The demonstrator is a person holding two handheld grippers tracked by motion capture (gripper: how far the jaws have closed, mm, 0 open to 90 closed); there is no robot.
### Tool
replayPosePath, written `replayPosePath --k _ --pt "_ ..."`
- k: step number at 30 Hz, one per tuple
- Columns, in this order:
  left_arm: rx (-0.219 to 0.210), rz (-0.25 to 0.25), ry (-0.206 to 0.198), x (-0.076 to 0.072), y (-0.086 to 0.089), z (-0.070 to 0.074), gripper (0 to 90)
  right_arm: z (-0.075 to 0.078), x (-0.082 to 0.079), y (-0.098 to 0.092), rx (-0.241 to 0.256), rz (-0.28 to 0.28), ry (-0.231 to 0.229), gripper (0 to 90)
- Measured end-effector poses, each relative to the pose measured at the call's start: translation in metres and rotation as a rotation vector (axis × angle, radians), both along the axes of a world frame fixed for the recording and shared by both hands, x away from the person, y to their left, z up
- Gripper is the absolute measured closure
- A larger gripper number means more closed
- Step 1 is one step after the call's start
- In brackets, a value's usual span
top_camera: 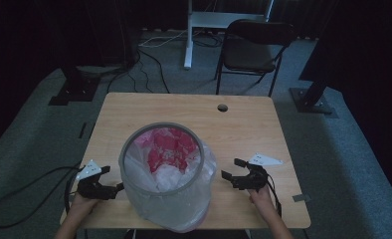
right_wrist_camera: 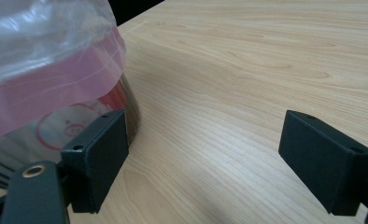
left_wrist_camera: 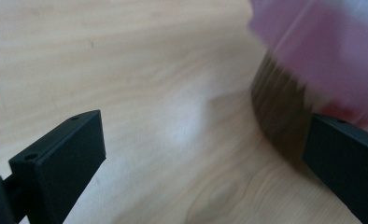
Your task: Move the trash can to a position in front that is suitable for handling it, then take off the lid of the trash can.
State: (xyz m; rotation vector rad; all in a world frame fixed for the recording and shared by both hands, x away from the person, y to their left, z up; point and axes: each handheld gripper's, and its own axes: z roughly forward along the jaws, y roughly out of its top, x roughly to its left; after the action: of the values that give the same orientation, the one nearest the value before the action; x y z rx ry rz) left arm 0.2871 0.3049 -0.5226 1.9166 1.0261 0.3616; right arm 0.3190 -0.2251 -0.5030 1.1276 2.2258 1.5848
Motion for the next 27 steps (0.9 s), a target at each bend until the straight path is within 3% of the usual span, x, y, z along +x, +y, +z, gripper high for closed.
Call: replayPosePath --k 4,6,8,13,20,27 --pt "0.027 -0.022 0.020 -0.006 -0.003 -0.010 0.0 0.012 0.000 -0.009 0.037 0.030 -0.002 12.9" --pt "0.017 -0.024 0.026 -0.008 -0.003 -0.014 0.0 0.021 0.000 -0.013 0.067 0.030 -0.008 12.8" --pt "0.020 -0.023 0.030 -0.009 -0.002 -0.016 0.0 0.033 0.000 -0.015 0.079 0.034 -0.037 12.5" --pt "0.002 -0.016 0.027 -0.008 0.001 -0.016 0.0 0.066 0.000 -0.014 0.086 0.044 -0.092 12.7" --pt "-0.002 -0.035 0.022 -0.008 0.000 -0.016 0.0 0.090 0.004 -0.016 0.106 0.044 -0.132 12.7" --pt "0.025 -0.056 0.022 -0.008 -0.002 -0.017 0.0 0.122 0.015 -0.009 0.102 0.074 -0.169 12.7"
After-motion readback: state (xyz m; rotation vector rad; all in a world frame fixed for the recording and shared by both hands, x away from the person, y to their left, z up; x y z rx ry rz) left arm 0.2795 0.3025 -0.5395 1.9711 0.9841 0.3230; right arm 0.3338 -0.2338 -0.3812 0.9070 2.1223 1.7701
